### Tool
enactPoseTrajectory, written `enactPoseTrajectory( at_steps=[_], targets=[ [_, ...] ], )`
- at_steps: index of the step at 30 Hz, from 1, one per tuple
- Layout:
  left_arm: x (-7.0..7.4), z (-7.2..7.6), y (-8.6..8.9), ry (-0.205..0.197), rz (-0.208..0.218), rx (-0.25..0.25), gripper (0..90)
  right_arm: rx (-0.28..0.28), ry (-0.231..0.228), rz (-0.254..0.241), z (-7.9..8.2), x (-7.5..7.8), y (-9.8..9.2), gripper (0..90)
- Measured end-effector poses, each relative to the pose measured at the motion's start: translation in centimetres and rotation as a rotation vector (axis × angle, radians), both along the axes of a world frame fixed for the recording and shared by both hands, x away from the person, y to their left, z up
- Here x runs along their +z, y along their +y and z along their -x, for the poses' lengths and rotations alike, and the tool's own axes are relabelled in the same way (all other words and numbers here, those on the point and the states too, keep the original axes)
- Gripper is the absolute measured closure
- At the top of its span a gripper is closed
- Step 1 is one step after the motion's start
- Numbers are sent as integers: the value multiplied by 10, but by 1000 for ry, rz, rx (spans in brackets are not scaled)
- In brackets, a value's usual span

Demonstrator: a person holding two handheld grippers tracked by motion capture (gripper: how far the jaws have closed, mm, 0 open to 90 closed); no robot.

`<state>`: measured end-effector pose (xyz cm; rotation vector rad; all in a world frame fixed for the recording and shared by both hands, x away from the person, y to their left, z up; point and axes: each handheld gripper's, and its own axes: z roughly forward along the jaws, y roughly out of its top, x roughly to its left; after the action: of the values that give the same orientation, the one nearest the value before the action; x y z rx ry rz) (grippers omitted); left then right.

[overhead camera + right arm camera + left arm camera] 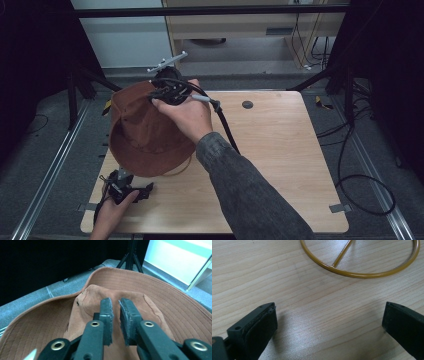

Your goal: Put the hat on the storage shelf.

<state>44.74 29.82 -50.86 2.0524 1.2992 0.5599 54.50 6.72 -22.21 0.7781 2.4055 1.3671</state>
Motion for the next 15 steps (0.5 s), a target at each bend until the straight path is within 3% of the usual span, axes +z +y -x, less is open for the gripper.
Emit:
enactPoseTrajectory(
  at_steps=[7,15],
  targets=[
    [0,0,0,0,0,0,0,1,-7,14,2,0,-2,726],
    [0,0,0,0,0,0,0,7,-10,7,11,4,-14,585]
  ],
)
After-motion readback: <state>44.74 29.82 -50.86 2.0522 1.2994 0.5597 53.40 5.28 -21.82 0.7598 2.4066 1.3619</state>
